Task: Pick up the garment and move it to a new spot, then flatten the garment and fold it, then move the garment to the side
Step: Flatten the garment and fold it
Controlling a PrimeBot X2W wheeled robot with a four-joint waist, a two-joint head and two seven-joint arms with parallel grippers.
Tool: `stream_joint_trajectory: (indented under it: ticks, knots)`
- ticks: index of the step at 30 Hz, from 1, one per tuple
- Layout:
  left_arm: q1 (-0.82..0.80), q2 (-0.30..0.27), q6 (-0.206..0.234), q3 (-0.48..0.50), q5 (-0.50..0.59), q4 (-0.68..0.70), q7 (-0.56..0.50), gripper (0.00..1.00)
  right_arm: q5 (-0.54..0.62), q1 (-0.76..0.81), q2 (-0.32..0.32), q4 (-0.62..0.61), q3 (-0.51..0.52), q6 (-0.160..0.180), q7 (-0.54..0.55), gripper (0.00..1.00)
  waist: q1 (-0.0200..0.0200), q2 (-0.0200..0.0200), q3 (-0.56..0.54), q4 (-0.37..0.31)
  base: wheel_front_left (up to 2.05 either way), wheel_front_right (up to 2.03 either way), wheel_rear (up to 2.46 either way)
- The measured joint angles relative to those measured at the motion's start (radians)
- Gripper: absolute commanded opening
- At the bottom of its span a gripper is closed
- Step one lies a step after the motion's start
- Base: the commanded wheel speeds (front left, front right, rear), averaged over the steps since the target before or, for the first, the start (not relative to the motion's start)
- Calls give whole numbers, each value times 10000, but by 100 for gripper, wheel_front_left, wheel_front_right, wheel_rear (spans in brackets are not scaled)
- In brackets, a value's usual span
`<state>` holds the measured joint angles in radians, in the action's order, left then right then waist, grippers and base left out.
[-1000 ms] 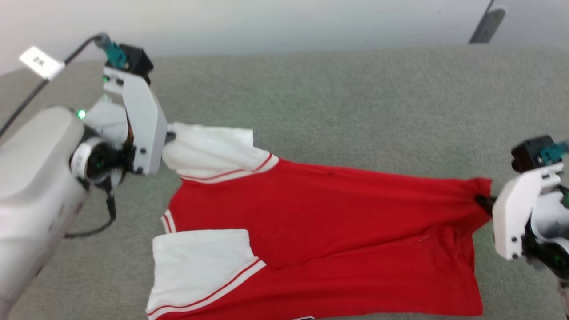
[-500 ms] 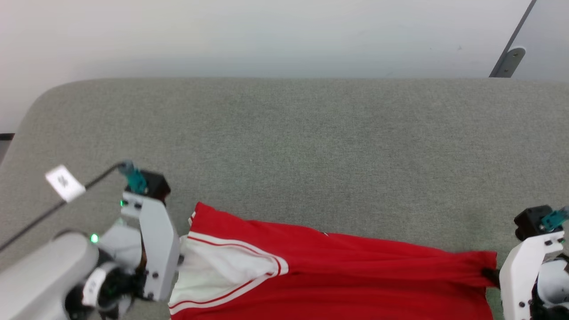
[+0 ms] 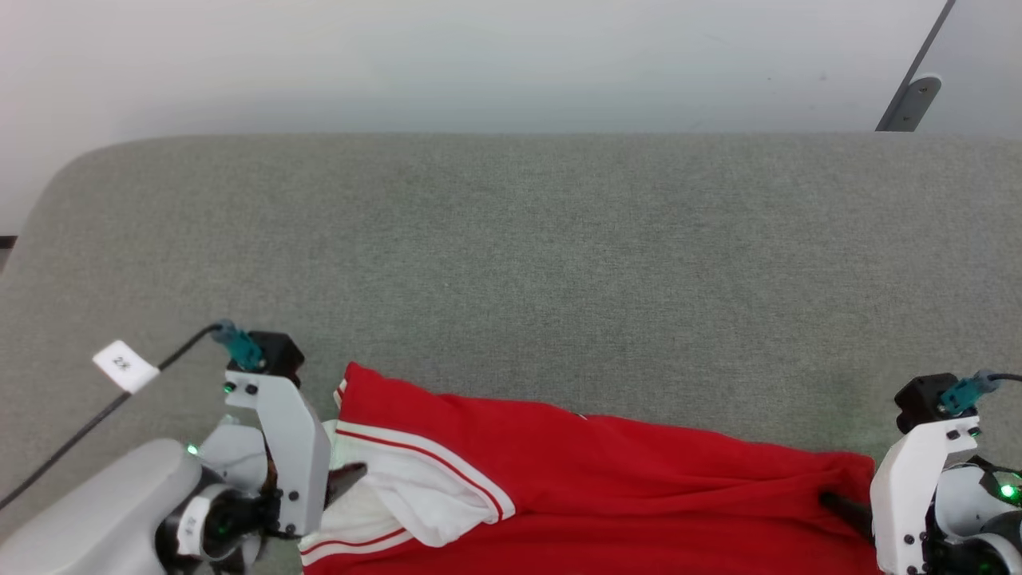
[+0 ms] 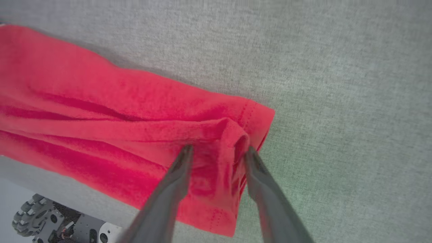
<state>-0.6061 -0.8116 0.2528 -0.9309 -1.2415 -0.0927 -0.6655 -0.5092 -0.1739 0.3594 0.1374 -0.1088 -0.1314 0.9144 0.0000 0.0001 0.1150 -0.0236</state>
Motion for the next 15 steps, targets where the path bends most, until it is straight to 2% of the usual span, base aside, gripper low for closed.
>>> stream_joint_trajectory:
  ticks: [8, 15]
  knots:
    - [372, -255, -253, 596, 105, 343, 1569, 100, -708, 117, 150, -617, 568, 0, 418, 100, 1, 0, -177, 142, 0, 0, 0]
    - [1292, -719, -205, 1246, 654, 930, 4009, 100, -523, 620, 130, -840, 1499, 0, 723, 100, 0, 0, -370, 376, 0, 0, 0]
